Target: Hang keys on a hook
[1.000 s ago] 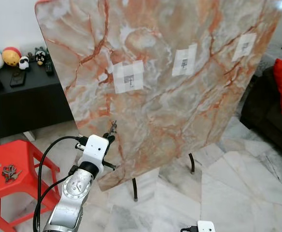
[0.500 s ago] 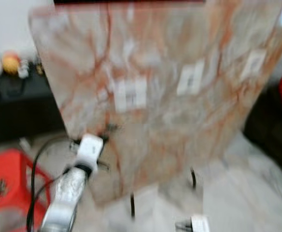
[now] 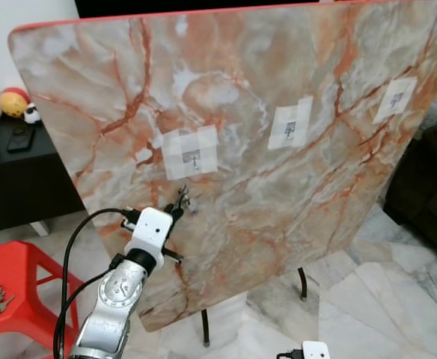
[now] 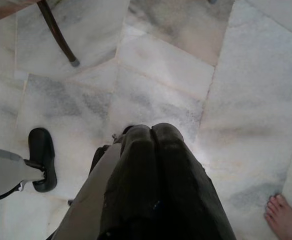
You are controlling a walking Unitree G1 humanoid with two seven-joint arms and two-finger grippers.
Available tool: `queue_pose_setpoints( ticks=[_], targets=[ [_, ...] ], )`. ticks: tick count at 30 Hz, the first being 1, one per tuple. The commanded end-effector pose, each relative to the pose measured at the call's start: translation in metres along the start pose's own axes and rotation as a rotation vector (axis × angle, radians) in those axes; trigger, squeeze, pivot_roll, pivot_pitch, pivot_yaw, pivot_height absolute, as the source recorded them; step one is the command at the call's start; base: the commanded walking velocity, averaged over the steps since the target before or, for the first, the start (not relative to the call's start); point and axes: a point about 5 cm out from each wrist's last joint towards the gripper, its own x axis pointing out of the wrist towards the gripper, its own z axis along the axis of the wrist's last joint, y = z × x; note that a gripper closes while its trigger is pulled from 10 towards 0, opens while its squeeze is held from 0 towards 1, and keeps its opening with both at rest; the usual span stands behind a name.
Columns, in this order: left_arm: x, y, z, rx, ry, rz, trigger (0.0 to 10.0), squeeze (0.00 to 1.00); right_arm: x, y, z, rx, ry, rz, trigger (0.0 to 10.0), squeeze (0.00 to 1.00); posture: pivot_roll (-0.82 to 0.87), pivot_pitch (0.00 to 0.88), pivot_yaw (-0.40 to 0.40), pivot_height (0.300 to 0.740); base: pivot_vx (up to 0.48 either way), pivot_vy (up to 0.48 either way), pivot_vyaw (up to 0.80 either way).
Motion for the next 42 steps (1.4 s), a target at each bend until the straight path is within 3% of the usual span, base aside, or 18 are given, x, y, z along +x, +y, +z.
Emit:
queue_pose_setpoints(
  ticks=[1,12,22,25,42],
  targets=[
    [0.002,-0.003,0.010,0.017,-0.037,-0.031,10.0,0.00,0.000,-0.003,-0.001,0.000,0.003,-0.010,10.0,0.00,0.06,0.000,-0.052,0.740,0.000,0.000,0.00],
    [0.008,-0.012,0.020,0.064,-0.064,-0.130,10.0,0.00,0.000,-0.002,-0.001,0.001,0.002,-0.008,10.0,0.00,0.06,0.000,-0.050,0.740,0.000,0.000,0.00],
    [0.011,-0.014,0.024,0.079,-0.076,-0.145,10.0,0.00,0.000,-0.002,-0.001,0.002,0.002,-0.008,10.0,0.00,0.06,0.000,-0.050,0.740,0.000,0.000,0.00],
    [0.022,-0.017,0.037,0.168,-0.125,-0.200,10.0,0.00,0.000,-0.002,-0.001,0.005,0.001,-0.009,10.0,0.00,0.06,0.000,-0.047,0.740,0.000,0.000,0.00],
    [0.033,-0.013,0.046,0.198,-0.151,-0.169,10.0,0.00,0.000,-0.002,0.000,0.002,0.000,-0.008,10.0,0.00,0.06,0.000,-0.048,0.740,0.000,0.000,0.00]
  ],
)
